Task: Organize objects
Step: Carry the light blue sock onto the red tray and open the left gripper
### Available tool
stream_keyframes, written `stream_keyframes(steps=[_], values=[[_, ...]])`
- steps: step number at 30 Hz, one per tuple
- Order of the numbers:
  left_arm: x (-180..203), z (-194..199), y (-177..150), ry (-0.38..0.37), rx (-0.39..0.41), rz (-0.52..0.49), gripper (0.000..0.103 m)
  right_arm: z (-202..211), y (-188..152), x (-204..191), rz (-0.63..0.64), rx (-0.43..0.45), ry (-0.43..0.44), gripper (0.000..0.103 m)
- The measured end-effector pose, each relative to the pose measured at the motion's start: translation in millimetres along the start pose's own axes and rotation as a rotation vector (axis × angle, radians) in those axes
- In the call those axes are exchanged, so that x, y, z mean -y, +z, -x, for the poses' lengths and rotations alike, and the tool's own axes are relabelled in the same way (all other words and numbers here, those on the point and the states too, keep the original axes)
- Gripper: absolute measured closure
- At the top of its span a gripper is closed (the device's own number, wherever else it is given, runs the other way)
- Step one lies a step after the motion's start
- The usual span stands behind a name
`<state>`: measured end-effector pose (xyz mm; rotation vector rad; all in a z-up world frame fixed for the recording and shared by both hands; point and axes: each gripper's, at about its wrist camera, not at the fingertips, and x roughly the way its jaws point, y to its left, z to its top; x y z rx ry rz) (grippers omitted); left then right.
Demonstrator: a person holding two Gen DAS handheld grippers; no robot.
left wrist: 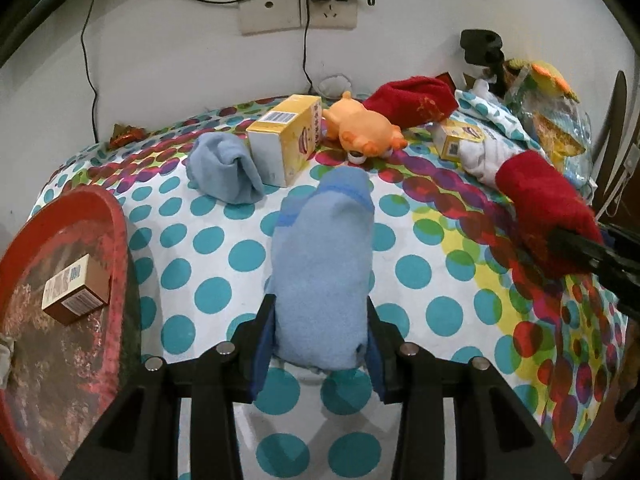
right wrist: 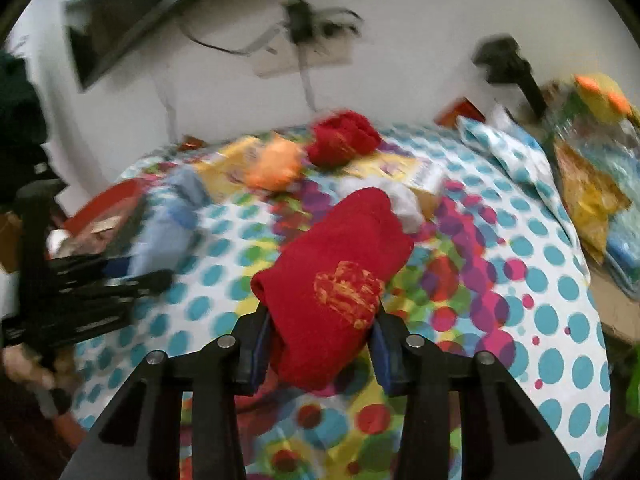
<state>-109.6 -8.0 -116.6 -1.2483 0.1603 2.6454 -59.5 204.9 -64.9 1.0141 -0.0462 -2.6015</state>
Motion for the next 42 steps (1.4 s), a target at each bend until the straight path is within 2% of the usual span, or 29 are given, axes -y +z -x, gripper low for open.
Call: stream_keyframes(steps=[6, 11, 13, 17, 29, 37, 42], values=[[-2, -1, -1, -0.002, 0.010, 0.014, 0.062, -17, 12, -21, 0.066, -0.041, -0.030, 0.063], [-4, 0, -2, -0.019, 0.018, 0.032, 0.062, -51, 35, -28, 0.034, -0.085, -0.028, 0.063], [-7, 0, -2, -0.035, 0.023, 0.048, 0.062, -69, 44, -32, 0.044, -0.117, -0.063, 0.063], [-7, 1, -3, -0.032, 0.027, 0.054, 0.062, -88, 51, -35, 0.041, -0.136, -0.075, 0.063], [-14, 3, -5, -0.049, 0.045, 0.091, 0.067, -83, 52, -40, 0.056, -0.067, -0.122, 0.064], [-17, 7, -3, -0.048, 0.027, 0.116, 0.068, -86, 52, -37, 0.040, -0.080, -0.115, 0.064], [-21, 23, 0, -0.042, 0.037, 0.113, 0.068, -87, 52, -37, 0.034, -0.086, -0.116, 0.064]])
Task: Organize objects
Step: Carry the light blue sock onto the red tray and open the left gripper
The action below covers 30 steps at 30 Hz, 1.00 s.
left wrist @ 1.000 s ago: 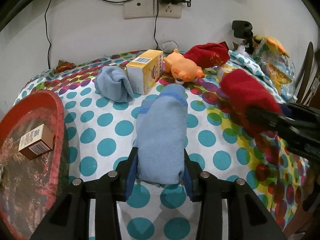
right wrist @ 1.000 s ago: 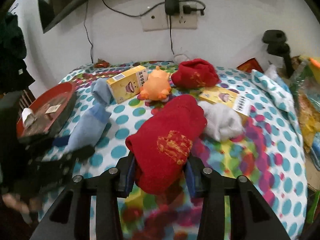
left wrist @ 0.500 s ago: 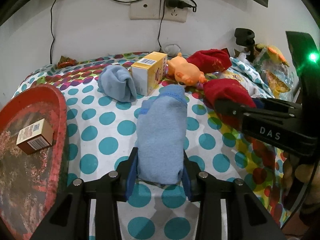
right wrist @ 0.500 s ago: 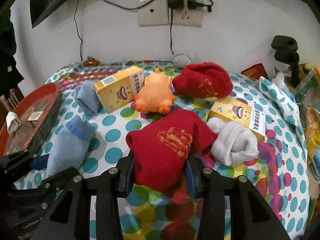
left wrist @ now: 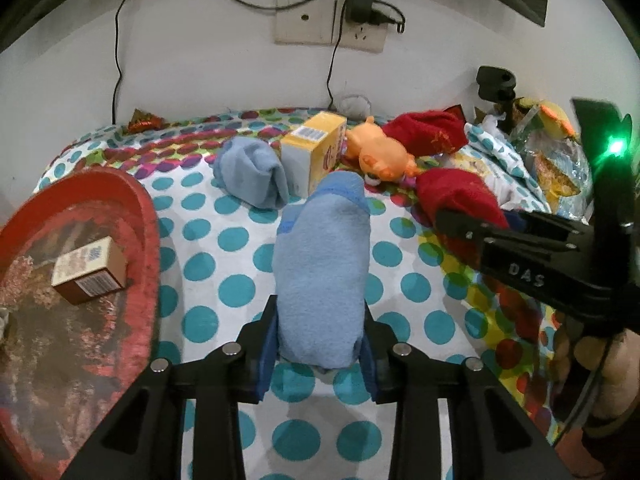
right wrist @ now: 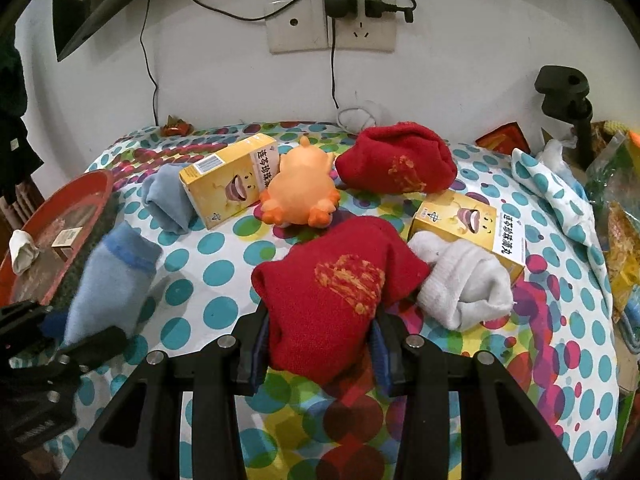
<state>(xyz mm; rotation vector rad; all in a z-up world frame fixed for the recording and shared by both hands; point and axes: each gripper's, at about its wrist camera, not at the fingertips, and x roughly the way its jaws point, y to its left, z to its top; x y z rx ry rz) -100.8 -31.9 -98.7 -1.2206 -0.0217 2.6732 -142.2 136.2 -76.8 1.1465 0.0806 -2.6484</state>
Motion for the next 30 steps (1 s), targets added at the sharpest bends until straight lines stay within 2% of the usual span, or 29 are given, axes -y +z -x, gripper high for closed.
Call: stream_keyframes(steps=[7, 13, 22, 30], values=[[-15, 26, 6, 0.016, 0.022, 0.001, 0.068, -1, 0, -1, -0.001, 0.001, -0.007, 0.064], [-41, 59, 15, 0.062, 0.078, 0.017, 0.068, -2, -1, 2, -0.013, -0.003, 0.003, 0.063], [-120, 79, 25, 0.230, 0.081, 0.098, 0.068, -1, -1, 3, -0.013, -0.008, 0.004, 0.063], [-187, 72, 22, 0.327, 0.042, 0.163, 0.068, -1, -1, 3, -0.012, -0.010, -0.002, 0.063]])
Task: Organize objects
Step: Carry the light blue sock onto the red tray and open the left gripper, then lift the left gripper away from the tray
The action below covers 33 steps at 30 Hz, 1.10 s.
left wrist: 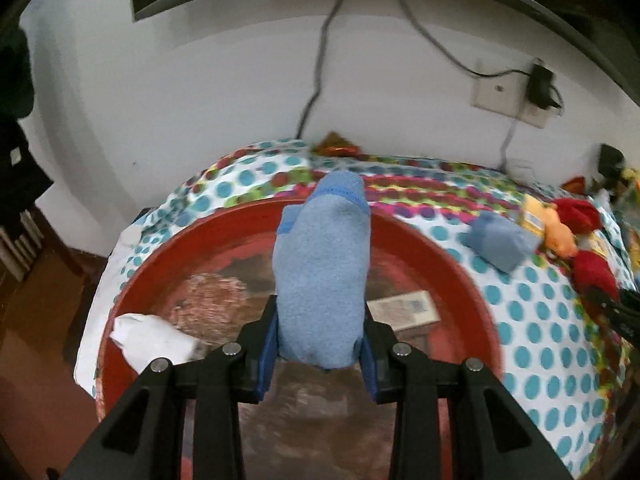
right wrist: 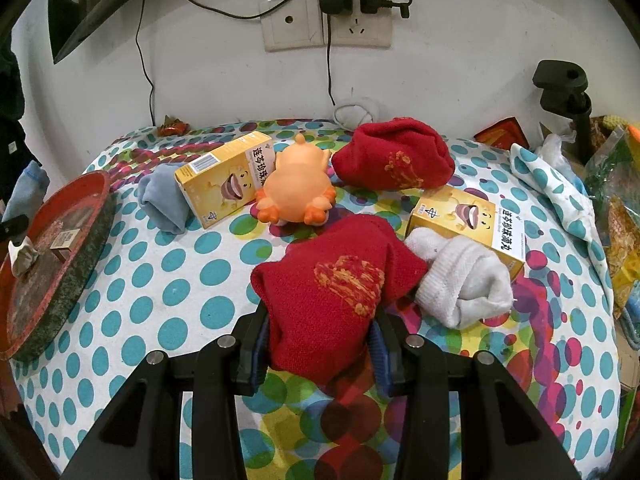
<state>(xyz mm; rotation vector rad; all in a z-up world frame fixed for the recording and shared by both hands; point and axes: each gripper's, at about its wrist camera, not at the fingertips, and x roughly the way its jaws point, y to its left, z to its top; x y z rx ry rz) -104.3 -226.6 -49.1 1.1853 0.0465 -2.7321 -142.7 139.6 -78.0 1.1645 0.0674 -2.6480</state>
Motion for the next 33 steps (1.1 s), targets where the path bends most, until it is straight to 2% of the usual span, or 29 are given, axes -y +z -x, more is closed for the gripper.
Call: stream_keyframes(steps=[5, 20, 28, 33], values=[[-30, -18, 7, 0.060, -0.023, 0.024, 0.068, -3, 0, -2, 0.003, -0.006, -0.006, 0.063], [-83, -66, 17, 0.138, -0.117, 0.083, 0.068, -5, 1, -3, 0.007, -0.021, -0.020, 0.063], [-93, -69, 16, 0.114, -0.116, 0.102, 0.066, -7, 2, -4, 0.012, -0.032, -0.029, 0.062], [-95, -69, 15, 0.094, -0.133, 0.117, 0.057, -7, 2, -5, 0.016, -0.034, -0.035, 0.061]])
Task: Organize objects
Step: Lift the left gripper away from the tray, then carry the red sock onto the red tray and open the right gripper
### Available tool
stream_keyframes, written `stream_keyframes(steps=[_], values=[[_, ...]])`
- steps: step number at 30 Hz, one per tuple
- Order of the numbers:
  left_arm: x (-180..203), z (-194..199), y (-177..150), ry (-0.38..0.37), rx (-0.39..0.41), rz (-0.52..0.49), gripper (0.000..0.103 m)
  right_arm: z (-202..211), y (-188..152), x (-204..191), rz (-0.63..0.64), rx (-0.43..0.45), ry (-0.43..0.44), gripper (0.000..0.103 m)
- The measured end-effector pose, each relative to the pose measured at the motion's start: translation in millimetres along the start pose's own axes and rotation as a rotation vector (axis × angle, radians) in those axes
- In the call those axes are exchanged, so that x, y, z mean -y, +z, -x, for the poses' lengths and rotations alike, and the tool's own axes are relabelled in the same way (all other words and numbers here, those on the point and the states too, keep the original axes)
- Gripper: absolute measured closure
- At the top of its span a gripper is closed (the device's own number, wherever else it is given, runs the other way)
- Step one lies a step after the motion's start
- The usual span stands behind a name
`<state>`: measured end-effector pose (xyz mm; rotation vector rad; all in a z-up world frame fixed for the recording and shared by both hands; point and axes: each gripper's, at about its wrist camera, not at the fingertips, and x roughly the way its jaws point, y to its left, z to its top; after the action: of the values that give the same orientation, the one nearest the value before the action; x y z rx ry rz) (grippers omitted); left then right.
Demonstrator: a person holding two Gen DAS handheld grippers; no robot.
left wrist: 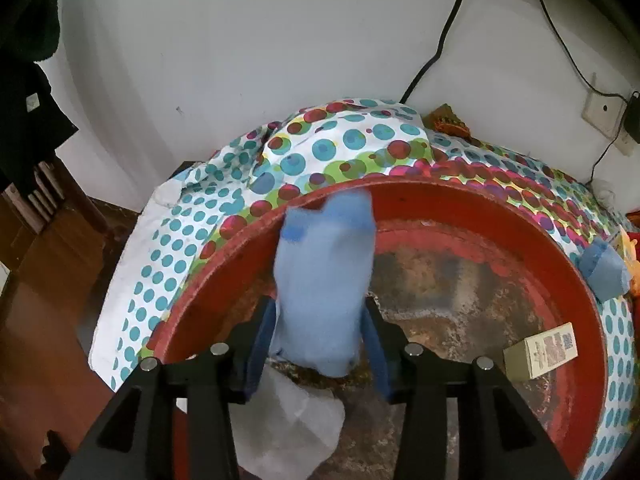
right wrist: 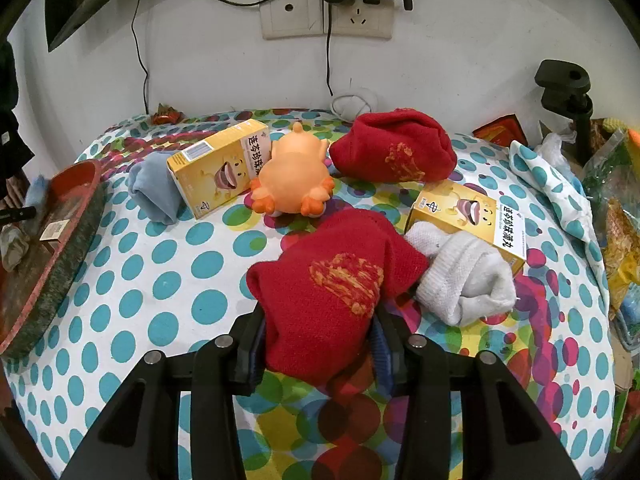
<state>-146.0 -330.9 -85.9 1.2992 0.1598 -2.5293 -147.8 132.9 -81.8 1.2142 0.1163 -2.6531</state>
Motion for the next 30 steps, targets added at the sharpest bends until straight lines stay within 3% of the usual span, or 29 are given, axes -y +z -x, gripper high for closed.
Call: stream_keyframes(steps=[3, 11, 23, 30], values=[[-1, 5, -1, 0.002, 0.009, 0.004, 0.050, 0, 0, 0, 0.003, -0.003, -0.003, 0.061], [-1, 28, -14, 0.015, 0.039, -0.006, 0.049, -1, 0, -1, 0.010, -0.007, -0.013, 0.061], [1, 82, -96, 0.037, 0.125, -0.027, 0.049, -5, 0, -6, 0.037, -0.023, -0.051, 0.061], [-11, 103, -122, -0.004, 0.175, 0.000, 0.049, -3, -1, -16, 0.082, -0.014, -0.110, 0.063]])
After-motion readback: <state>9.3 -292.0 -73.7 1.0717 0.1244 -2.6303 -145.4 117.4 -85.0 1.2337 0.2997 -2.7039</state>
